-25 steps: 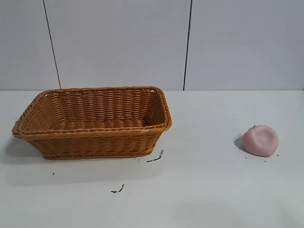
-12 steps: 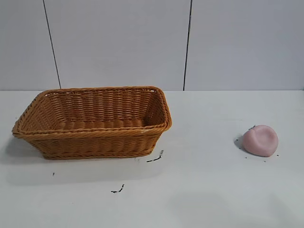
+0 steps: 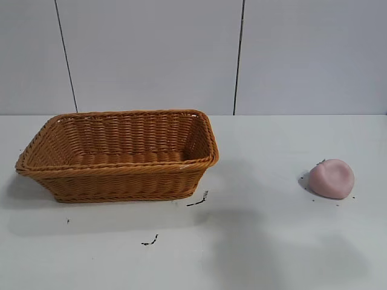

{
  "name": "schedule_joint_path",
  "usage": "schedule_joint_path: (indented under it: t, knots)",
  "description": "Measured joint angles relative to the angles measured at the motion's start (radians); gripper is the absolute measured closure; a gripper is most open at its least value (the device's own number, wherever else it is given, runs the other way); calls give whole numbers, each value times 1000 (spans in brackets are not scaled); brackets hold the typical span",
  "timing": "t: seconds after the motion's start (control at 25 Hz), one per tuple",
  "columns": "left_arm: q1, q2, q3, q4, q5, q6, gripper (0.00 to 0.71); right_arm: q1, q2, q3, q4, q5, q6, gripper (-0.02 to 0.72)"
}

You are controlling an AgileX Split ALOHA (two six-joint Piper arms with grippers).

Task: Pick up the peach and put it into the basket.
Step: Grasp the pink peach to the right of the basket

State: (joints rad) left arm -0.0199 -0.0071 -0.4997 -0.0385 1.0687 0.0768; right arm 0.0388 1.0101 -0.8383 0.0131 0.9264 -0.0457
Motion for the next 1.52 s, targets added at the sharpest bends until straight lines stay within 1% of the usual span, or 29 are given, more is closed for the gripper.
schedule_joint_path:
  t: [0.2, 0.36, 0.48, 0.72, 0.88, 1.28, 1.44, 1.52]
  knots:
    - [0, 0, 0, 0, 0, 0, 18, 0, 347, -156, 0, -6, 0, 14]
    - [0, 0, 0, 0, 0, 0, 18, 0, 588, -319, 0, -17, 0, 14]
    - [0, 0, 0, 0, 0, 0, 18, 0, 734, -435, 0, -24, 0, 14]
    - [0, 0, 0, 0, 0, 0, 18, 0, 948, -579, 0, -38, 0, 14]
    - [0, 0, 0, 0, 0, 0, 18, 0, 1042, -628, 5, -54, 0, 14]
    - [0, 0, 0, 0, 0, 0, 18, 0, 1135, -630, 8, -59, 0, 14]
    - [0, 0, 0, 0, 0, 0, 18, 0, 1145, -630, 28, -83, -1, 14]
    - [0, 0, 0, 0, 0, 0, 18, 0, 1145, -630, 45, -88, -13, 14]
